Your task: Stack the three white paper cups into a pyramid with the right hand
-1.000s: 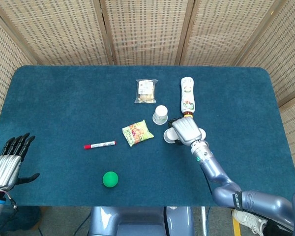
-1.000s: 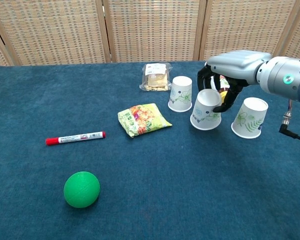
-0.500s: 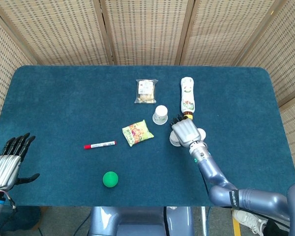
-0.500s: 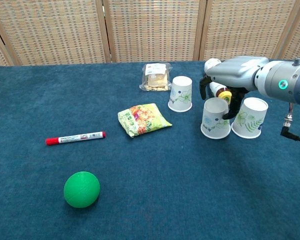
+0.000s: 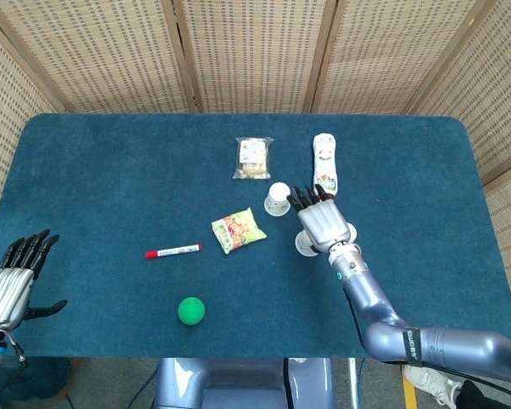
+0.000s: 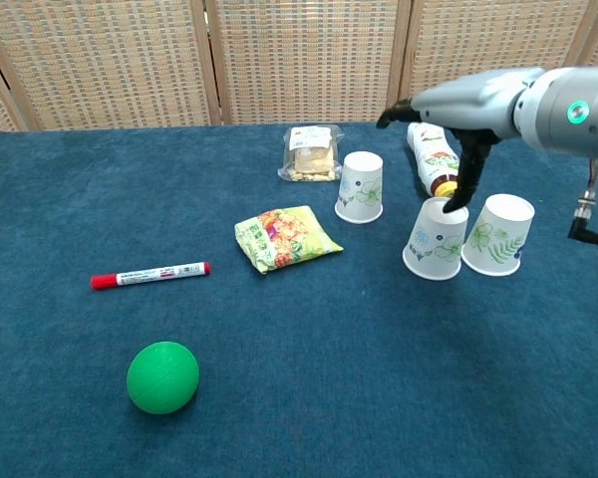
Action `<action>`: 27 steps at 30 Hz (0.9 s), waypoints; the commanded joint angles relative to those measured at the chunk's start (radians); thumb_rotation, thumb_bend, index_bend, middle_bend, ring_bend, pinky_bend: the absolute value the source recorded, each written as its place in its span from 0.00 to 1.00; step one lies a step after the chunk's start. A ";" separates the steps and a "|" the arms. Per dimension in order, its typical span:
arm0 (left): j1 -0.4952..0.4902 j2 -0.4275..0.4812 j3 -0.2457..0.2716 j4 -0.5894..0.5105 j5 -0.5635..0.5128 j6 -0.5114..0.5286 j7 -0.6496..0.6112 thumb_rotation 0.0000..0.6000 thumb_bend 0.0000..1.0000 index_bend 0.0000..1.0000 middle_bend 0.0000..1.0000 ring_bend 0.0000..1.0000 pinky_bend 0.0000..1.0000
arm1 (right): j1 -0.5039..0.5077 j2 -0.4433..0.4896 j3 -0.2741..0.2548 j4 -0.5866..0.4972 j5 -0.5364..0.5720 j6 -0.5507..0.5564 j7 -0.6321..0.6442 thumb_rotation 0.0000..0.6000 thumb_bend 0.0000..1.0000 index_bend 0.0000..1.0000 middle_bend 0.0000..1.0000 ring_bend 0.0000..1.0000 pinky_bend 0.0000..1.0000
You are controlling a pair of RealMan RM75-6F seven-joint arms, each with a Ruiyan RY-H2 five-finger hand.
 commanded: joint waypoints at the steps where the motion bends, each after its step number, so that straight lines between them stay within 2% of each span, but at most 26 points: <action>1: -0.005 0.004 -0.006 0.003 -0.014 -0.009 -0.010 1.00 0.00 0.00 0.00 0.00 0.00 | 0.042 -0.002 0.057 0.022 0.019 0.002 0.033 1.00 0.17 0.03 0.00 0.00 0.00; 5: -0.011 0.000 -0.018 0.011 -0.040 -0.016 -0.006 1.00 0.00 0.00 0.00 0.00 0.00 | 0.091 -0.056 0.091 0.121 0.060 -0.038 0.073 1.00 0.08 0.04 0.00 0.00 0.00; 9: -0.023 -0.004 -0.028 0.016 -0.069 -0.037 -0.001 1.00 0.00 0.00 0.00 0.00 0.00 | 0.142 -0.140 0.113 0.266 0.112 -0.111 0.133 1.00 0.06 0.06 0.02 0.00 0.00; 15: -0.036 -0.009 -0.040 0.024 -0.117 -0.064 0.005 1.00 0.00 0.00 0.00 0.00 0.00 | 0.205 -0.257 0.113 0.488 0.154 -0.195 0.179 1.00 0.06 0.09 0.07 0.00 0.01; 21: -0.055 -0.012 -0.049 0.037 -0.156 -0.101 0.008 1.00 0.00 0.00 0.00 0.00 0.00 | 0.242 -0.332 0.109 0.633 0.169 -0.259 0.212 1.00 0.06 0.16 0.12 0.02 0.12; 27: -0.063 -0.018 -0.053 0.039 -0.174 -0.110 0.018 1.00 0.00 0.00 0.00 0.00 0.00 | 0.272 -0.406 0.094 0.778 0.170 -0.319 0.237 1.00 0.06 0.23 0.23 0.13 0.22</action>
